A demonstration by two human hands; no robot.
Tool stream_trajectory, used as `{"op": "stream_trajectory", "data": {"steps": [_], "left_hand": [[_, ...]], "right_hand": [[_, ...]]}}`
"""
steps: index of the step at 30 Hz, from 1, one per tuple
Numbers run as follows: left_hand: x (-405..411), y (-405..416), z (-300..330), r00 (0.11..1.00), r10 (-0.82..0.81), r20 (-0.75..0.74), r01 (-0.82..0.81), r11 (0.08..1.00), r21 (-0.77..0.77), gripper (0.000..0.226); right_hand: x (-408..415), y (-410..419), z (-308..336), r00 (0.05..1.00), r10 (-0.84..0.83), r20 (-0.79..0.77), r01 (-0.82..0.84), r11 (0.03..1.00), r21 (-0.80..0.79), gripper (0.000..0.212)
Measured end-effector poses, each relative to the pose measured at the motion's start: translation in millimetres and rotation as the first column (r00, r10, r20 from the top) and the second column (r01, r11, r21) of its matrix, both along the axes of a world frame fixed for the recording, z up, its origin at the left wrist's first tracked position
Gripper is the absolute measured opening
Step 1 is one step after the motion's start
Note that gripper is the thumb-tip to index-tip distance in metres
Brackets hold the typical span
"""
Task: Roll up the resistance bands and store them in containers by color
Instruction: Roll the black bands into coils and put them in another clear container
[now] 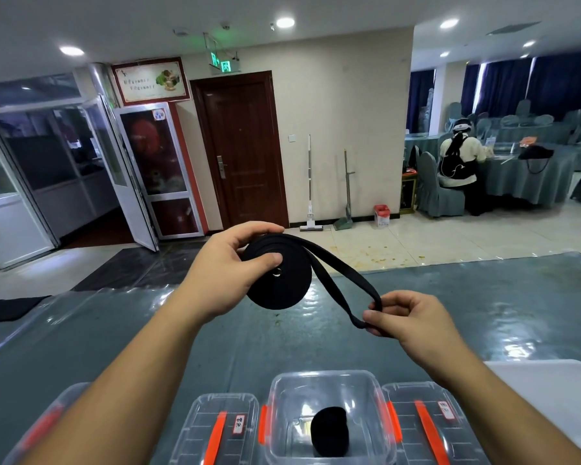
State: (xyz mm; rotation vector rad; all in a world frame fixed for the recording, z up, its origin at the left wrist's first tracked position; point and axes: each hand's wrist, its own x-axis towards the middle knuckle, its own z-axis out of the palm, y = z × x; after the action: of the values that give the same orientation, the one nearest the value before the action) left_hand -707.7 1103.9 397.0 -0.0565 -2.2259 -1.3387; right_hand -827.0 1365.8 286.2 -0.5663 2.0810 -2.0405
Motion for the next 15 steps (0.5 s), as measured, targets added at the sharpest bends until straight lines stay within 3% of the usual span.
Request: {"op": "stream_trajectory", "data": {"steps": [5,10,13,15], "left_hand": [[0,6,-2,1.000,-0.018,0.006,0.018,0.999,-0.032,0.038],[0,10,-4,1.000,-0.021,0.020,0.022,0.996,-0.081,0.039],[-1,10,-3,0.999,-0.024,0.023,0.026,0.994,-0.110,0.040],[-1,13,-3,0.998,-0.038,0.048,0.043,0.992,-0.122,0.039]], "right_hand": [[-5,-6,-5,0.988,-0.155,-0.001,0.155,0.985,0.079,0.011],[-2,-1,-7,0.999,-0.049,-0.007,0.049,0.987,0.152,0.013],[3,2,1,0.995,0.053,-0.085,-0.032,0.972,0.234,0.029],[8,1,15,0.983,0.070,-0.169,-0.039,0.983,0.179,0.031]]}}
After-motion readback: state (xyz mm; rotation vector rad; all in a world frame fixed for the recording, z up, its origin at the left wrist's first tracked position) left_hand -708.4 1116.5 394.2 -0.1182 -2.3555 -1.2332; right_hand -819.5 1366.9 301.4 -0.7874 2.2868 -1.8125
